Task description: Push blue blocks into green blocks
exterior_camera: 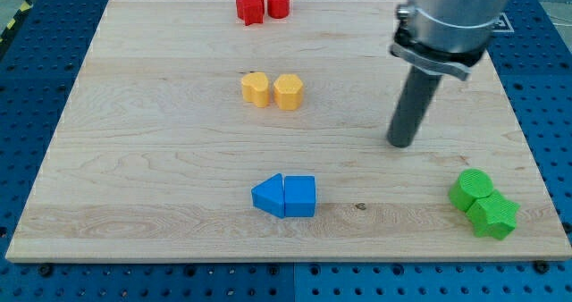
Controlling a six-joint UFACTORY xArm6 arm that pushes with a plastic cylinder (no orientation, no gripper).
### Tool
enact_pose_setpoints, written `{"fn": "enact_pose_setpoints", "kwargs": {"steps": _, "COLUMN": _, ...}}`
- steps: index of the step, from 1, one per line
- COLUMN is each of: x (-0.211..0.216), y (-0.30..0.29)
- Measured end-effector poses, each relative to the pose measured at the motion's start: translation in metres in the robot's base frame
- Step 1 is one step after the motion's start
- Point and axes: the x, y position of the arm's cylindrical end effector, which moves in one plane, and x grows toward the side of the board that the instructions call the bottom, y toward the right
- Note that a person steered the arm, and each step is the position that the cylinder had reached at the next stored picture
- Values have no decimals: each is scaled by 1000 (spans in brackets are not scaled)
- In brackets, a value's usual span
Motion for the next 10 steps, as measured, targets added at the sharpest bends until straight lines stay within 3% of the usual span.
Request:
{"fn": "enact_pose_setpoints", "kwargs": {"steps": 5, "x": -2, "y": -194}}
{"fn": "enact_pose_setpoints", "kwargs": {"steps": 10, "x": 37, "y": -208}}
